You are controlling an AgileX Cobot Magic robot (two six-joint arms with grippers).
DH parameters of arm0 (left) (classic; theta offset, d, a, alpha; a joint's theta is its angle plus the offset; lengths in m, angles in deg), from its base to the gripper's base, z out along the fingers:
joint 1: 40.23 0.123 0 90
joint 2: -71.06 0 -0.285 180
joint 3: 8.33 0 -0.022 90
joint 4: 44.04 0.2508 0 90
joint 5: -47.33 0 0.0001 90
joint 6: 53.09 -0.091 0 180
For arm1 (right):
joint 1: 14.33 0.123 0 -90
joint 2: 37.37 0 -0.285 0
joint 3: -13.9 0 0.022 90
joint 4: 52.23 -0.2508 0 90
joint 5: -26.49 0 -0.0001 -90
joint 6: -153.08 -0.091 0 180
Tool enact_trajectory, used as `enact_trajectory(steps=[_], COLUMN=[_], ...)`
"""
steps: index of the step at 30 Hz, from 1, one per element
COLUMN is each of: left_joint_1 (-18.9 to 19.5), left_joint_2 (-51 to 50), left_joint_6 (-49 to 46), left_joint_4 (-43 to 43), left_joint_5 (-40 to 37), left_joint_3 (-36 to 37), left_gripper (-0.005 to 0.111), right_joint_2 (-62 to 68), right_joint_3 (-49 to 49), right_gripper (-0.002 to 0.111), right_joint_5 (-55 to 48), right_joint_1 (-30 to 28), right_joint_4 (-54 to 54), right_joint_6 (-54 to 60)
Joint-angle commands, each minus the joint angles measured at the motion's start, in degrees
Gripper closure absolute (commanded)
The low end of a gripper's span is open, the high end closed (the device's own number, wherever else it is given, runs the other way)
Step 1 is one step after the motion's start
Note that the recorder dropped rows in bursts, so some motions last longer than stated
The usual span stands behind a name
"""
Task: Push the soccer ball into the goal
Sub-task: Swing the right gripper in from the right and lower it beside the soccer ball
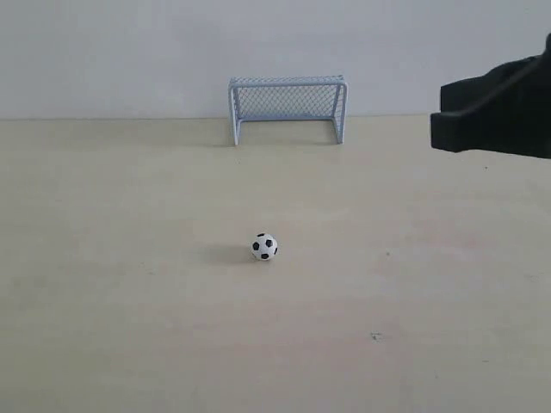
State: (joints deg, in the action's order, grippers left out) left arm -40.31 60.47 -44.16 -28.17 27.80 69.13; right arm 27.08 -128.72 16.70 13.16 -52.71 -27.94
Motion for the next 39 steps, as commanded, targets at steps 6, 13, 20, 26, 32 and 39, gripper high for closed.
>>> enact_trajectory(steps=[6, 13, 20, 26, 32, 39], left_joint_1=[-0.5, -0.5, -0.5, -0.5, -0.5, -0.5], left_joint_2=[-0.3, -0.3, -0.3, -0.3, -0.3, -0.3], left_joint_6=[0.5, 0.5, 0.5, 0.5, 0.5, 0.5], left_joint_4=[0.0, 0.0, 0.0, 0.0, 0.0, 0.0], left_joint_5=[0.2, 0.2, 0.2, 0.2, 0.2, 0.2], left_joint_3=[-0.2, -0.2, -0.2, -0.2, -0.2, -0.2], left_gripper=[0.100, 0.100, 0.100, 0.100, 0.100, 0.100], right_joint_2=[8.5, 13.4, 18.4, 22.6, 27.4, 35.1], right_joint_3=[-11.2, -18.3, -25.7, -30.5, -33.8, -40.9], right_gripper=[0.108, 0.108, 0.108, 0.108, 0.108, 0.108], right_joint_5=[-11.5, -17.9, -25.5, -29.1, -31.9, -38.9], right_joint_1=[0.5, 0.5, 0.5, 0.5, 0.5, 0.5], right_joint_4=[0.5, 0.5, 0.5, 0.5, 0.0, -0.5], right_joint_6=[4.1, 8.7, 14.4, 19.7, 24.5, 28.2])
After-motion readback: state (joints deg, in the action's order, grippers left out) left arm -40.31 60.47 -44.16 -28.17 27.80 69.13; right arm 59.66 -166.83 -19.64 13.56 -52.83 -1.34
